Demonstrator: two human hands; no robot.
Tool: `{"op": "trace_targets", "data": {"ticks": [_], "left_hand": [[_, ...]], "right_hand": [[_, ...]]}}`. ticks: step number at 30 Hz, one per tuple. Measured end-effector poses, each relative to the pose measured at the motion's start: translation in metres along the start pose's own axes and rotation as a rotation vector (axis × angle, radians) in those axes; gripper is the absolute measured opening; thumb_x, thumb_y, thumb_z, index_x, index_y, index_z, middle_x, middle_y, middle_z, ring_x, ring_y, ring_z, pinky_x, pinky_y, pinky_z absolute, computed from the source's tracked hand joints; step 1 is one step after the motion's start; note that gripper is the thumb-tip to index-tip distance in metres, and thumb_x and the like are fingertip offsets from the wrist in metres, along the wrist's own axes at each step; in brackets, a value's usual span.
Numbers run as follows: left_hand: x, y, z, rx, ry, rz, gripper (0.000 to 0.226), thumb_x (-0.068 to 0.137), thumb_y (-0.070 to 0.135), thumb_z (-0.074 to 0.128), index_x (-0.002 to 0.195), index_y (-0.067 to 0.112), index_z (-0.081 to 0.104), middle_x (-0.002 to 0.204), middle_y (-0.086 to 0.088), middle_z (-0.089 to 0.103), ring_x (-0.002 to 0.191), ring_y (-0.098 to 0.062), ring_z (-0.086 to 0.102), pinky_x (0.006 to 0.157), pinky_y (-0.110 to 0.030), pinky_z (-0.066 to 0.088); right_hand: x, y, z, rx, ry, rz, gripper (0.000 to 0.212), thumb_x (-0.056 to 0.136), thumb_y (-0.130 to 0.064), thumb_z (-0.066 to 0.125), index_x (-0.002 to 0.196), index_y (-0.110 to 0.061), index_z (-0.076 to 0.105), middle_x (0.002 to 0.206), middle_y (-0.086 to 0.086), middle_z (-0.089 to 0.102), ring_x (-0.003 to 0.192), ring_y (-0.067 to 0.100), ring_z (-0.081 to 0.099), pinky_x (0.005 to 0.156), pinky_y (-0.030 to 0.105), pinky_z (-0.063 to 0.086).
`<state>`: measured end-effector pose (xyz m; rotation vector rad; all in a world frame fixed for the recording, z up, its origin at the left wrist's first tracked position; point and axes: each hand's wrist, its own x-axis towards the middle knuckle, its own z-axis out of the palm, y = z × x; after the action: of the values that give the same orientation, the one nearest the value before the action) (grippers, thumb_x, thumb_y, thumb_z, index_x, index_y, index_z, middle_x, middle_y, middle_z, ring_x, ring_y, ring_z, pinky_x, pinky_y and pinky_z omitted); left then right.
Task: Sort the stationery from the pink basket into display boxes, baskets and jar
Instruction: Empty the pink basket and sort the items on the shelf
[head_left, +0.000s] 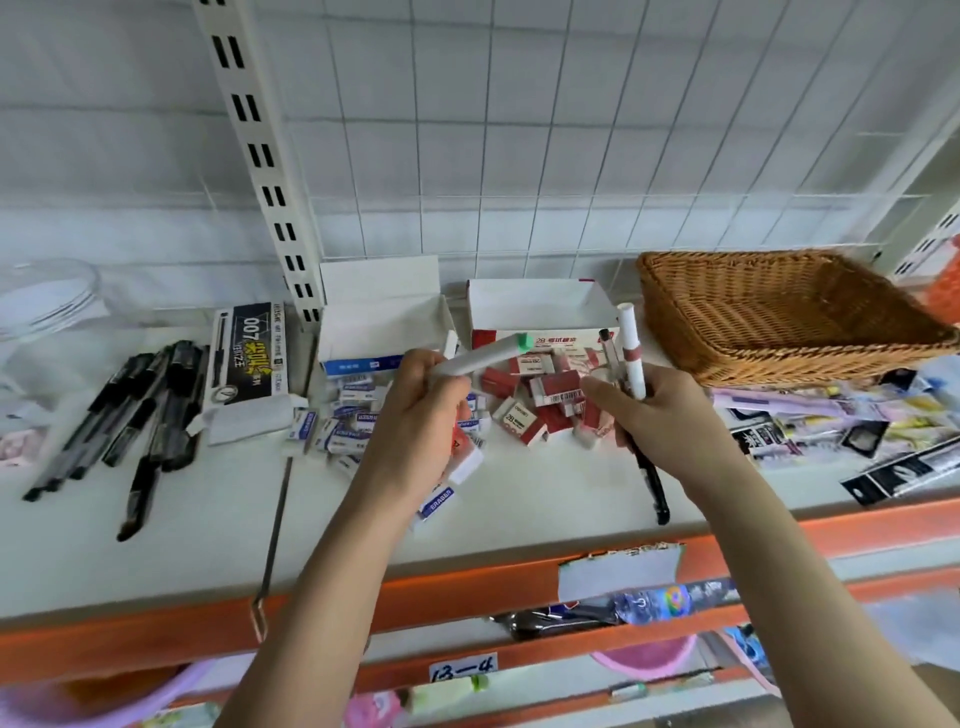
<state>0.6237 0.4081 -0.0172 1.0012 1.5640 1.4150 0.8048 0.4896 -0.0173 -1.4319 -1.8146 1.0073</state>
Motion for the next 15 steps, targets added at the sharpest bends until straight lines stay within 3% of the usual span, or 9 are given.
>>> {"op": "trace_targets", "data": {"ticks": [4,6,9,12,15], "left_hand": [[0.009,0.002,0.014,-0.003,-0.009,-0.053,0.012,0.098,0.014,0.04,0.09,0.022,0.045,0.071,-0.003,0.05,0.056,-0.014,0.047,0.04,-0.022,0.038],[0.015,0.002,0.022,0.015,0.017,-0.063,0.007,0.098,0.015,0.043,0.096,0.021,0.045,0.083,-0.007,0.056,0.06,-0.013,0.058,0.043,-0.025,0.048],[0.026,0.004,0.038,-0.049,0.042,-0.09,0.008,0.097,0.013,0.047,0.095,0.02,0.043,0.099,-0.014,0.054,0.077,-0.016,0.066,0.054,-0.031,0.057],[0.039,0.009,0.056,-0.039,0.018,-0.071,0.012,0.095,0.011,0.05,0.097,0.02,0.043,0.097,-0.009,0.051,0.079,-0.014,0.067,0.058,-0.032,0.058],[0.053,0.01,0.077,0.221,0.023,0.044,0.014,0.094,0.016,0.054,0.103,0.022,0.045,0.092,-0.001,0.058,0.071,-0.009,0.066,0.065,-0.032,0.059]], "right_hand": [[0.028,0.001,-0.005,-0.078,-0.039,0.044,0.041,0.087,-0.041,0.062,0.058,-0.013,0.055,0.042,-0.009,0.049,0.04,0.007,0.041,0.044,0.02,0.032],[0.045,-0.001,-0.005,-0.204,-0.11,0.047,0.045,0.087,-0.049,0.058,0.063,-0.011,0.057,0.054,0.0,0.051,0.047,0.014,0.043,0.049,0.027,0.034],[0.061,-0.004,-0.006,-0.377,-0.173,-0.001,0.047,0.089,-0.055,0.05,0.07,-0.014,0.06,0.057,0.0,0.051,0.047,0.016,0.043,0.048,0.027,0.033],[0.067,0.001,-0.016,-0.392,-0.16,-0.052,0.036,0.091,-0.053,0.047,0.071,-0.024,0.053,0.06,-0.001,0.056,0.05,0.016,0.048,0.052,0.028,0.039],[0.071,0.015,-0.035,-0.3,-0.159,-0.042,0.036,0.093,-0.043,0.05,0.068,-0.018,0.055,0.053,-0.002,0.056,0.047,0.015,0.049,0.053,0.029,0.041]]}}
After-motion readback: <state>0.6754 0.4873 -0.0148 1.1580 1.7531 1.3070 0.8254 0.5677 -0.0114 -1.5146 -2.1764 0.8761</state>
